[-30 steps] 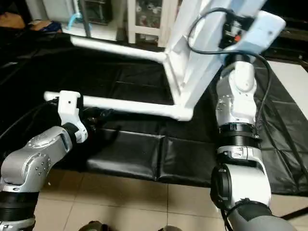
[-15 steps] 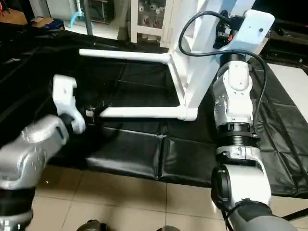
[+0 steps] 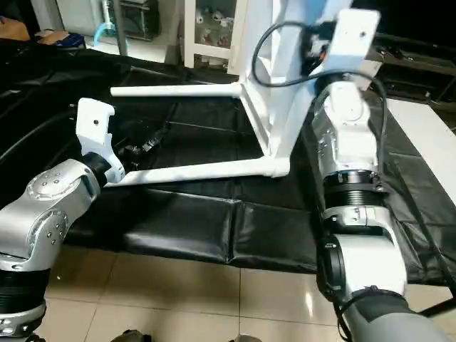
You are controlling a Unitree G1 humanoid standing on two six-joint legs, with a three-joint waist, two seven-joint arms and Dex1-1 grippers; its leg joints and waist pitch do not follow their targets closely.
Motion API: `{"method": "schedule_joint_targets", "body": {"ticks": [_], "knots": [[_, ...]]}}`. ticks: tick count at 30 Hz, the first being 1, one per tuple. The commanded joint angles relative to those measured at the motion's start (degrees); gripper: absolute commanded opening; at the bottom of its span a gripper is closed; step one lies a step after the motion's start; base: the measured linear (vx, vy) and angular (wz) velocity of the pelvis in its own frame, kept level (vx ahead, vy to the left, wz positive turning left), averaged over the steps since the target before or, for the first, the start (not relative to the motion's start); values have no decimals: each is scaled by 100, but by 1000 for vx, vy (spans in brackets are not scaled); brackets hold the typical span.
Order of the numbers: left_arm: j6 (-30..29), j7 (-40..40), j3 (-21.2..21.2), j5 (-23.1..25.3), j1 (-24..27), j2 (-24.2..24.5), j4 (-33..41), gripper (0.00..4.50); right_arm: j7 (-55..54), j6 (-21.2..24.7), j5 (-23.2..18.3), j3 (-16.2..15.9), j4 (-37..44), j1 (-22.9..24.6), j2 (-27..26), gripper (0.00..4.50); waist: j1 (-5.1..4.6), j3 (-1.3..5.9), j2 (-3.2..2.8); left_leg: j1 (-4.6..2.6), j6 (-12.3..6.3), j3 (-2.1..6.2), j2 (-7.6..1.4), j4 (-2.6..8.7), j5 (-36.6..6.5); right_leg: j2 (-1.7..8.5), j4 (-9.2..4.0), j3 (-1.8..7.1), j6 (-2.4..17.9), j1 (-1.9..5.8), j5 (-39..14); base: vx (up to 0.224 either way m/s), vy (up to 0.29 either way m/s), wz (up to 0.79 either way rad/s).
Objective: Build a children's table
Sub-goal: Flip table
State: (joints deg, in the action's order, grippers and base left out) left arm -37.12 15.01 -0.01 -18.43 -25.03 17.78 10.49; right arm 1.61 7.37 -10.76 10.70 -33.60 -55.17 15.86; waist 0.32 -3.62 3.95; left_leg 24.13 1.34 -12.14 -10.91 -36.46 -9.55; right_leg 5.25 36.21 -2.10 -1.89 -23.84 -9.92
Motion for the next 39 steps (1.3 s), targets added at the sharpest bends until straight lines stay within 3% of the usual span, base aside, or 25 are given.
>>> {"method": "schedule_joint_targets", "body": {"ticks": [1, 7, 10, 13, 15, 19, 21, 27, 28, 31, 34, 39], "knots": [[70, 86, -99, 74, -69, 42, 98, 325, 14, 258, -39, 2, 273, 63, 23, 333, -18, 469, -31, -242, 494, 124, -156, 441, -1522, 132, -393, 132, 718, 140, -1313, 0, 0, 0], [64, 303, -247, 35, -50, 92, 216, 325, 225, 697, -204, 8, 479, 157, 42, 333, -14, 484, -35, -248, 416, 110, -157, 427, -1265, 133, -364, 135, 806, 157, -1026, 0, 0, 0], [96, 540, -354, -150, 39, 10, 427, 325, 800, 1207, -484, 17, 418, 195, 181, 333, -8, 480, -38, -250, 399, 113, -167, 431, -1268, 136, -361, 134, 848, 163, -985, 0, 0, 0], [139, 438, -394, -78, 80, -84, 408, 325, 1033, 1239, -452, -66, 387, 260, 276, 333, 1, 474, -9, -238, 400, 107, -172, 434, -1271, 147, -361, 137, 876, 169, -1021, 0, 0, 0], [369, 21, -429, 266, 170, -289, 173, 325, 1286, 1140, -412, -120, 338, 412, 367, 333, 8, 461, -45, -242, 397, 110, -181, 431, -1376, 152, -405, 146, 819, 172, -1106, 0, 0, 0], [479, -457, -407, 612, 206, -438, -100, 325, 1318, 896, -347, -114, 279, 547, 346, 333, -19, 470, -37, -231, 441, 131, -180, 439, -1508, 151, -432, 137, 741, 158, -1367, 0, 0, 0], [644, -758, -361, 798, 219, -544, -224, 325, 1438, 699, -363, -86, 175, 597, 330, 333, -11, 478, -62, -245, 455, 139, -176, 438, -1562, 153, -432, 131, 757, 154, -1403, 0, 0, 0], [1381, -1142, -237, 1083, 320, -723, -439, 325, 1985, 244, -446, -44, -210, 667, 343, 333, -11, 479, -49, -247, 351, 144, -190, 438, -1721, 156, -469, 122, 868, 141, -1359, 0, 0, 0], [1667, -1366, -257, 1300, 333, -779, -479, 325, 2159, 110, -482, -23, -374, 669, 353, 333, -12, 483, -41, -229, 317, 149, -186, 438, -1677, 156, -454, 120, 881, 162, -1303, 0, 0, 0], [1626, -1618, -297, 1504, 326, -829, -428, 325, 2192, 57, -496, 6, -517, 643, 363, 333, 0, 483, -33, -235, 249, 147, -202, 436, -1586, 171, -439, 117, 947, 164, -1233, 0, 0, 0], [1101, -1197, -356, 1208, 281, -770, -222, 325, 1895, -20, -398, 53, -781, 537, 391, 333, 8, 482, -22, -239, 237, 136, -194, 425, -1505, 171, -431, 115, 997, 151, -1260, 0, 0, 0], [1377, -839, -439, 1170, 288, -654, -213, 325, 1784, -221, -352, 104, -1098, 313, 371, 333, 10, 481, -46, -246, 297, 142, -192, 433, -1659, 164, -436, 105, 1001, 131, -1328, 0, 0, 0]]}}
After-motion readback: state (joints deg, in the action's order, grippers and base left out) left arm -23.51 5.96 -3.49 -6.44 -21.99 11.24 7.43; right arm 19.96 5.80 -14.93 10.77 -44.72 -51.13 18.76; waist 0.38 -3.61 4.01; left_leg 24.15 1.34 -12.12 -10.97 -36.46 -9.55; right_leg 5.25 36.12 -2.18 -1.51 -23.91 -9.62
